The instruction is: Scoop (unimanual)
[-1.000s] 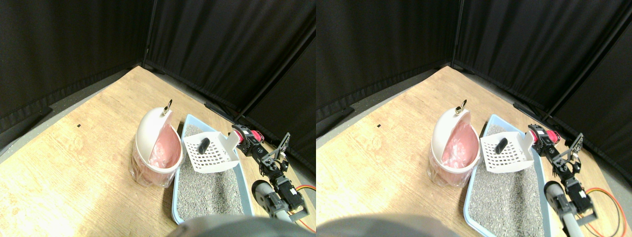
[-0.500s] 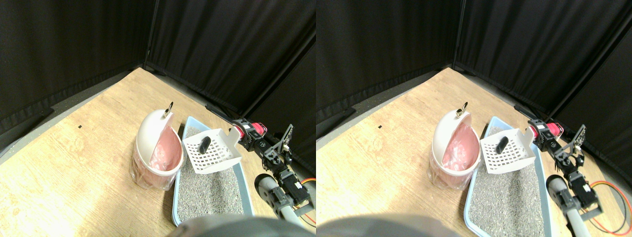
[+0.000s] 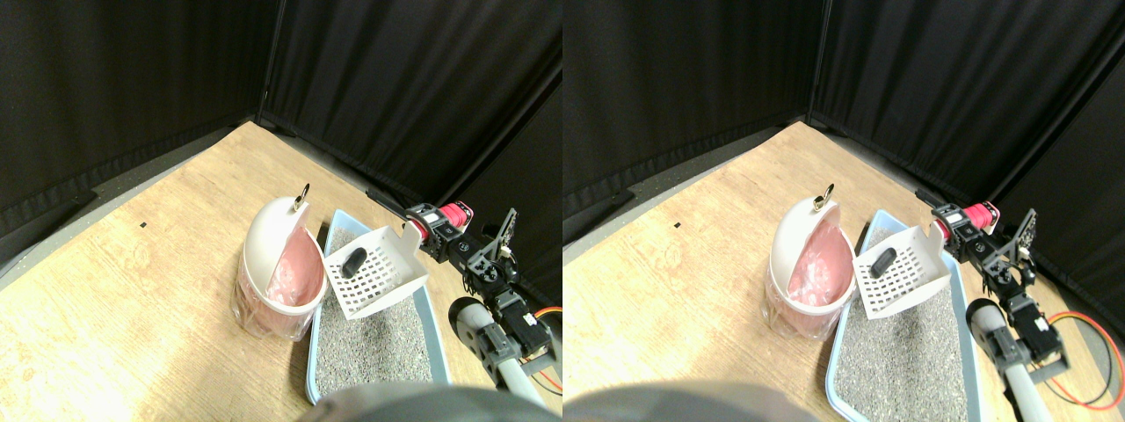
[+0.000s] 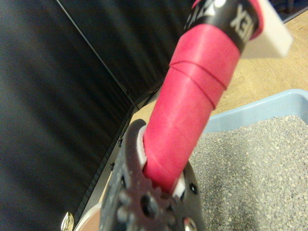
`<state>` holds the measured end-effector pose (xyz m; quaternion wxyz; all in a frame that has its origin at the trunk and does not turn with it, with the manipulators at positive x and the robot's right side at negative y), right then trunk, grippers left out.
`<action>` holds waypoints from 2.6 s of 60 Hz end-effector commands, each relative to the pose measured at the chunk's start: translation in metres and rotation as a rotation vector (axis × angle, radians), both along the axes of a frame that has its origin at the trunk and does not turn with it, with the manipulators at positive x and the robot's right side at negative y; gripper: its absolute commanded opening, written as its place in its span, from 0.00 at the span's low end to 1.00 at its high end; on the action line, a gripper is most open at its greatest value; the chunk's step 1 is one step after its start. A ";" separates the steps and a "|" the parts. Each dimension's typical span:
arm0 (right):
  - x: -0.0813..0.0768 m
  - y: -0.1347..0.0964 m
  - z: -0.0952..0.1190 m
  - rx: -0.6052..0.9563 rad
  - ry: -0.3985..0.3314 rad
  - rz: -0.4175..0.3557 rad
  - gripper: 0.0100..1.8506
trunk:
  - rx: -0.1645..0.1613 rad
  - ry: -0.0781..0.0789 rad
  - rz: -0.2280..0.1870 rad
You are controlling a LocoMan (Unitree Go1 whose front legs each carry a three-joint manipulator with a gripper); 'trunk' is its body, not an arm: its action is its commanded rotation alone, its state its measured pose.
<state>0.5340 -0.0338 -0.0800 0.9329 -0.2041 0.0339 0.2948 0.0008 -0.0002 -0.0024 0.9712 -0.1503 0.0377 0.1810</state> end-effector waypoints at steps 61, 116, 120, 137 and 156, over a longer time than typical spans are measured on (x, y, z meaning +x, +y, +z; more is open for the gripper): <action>0.001 0.010 0.027 0.013 -0.146 -0.010 0.08 | 0.002 -0.005 0.014; -0.003 0.008 0.025 0.074 -0.098 -0.065 0.02 | 0.007 -0.001 -0.005; -0.005 0.010 0.024 0.061 -0.102 -0.057 0.05 | 0.006 -0.002 -0.008; -0.018 0.021 0.029 -0.001 -0.119 0.008 0.04 | 0.004 -0.005 -0.010; -0.019 0.023 0.035 -0.003 -0.123 -0.020 0.09 | -0.001 -0.008 -0.007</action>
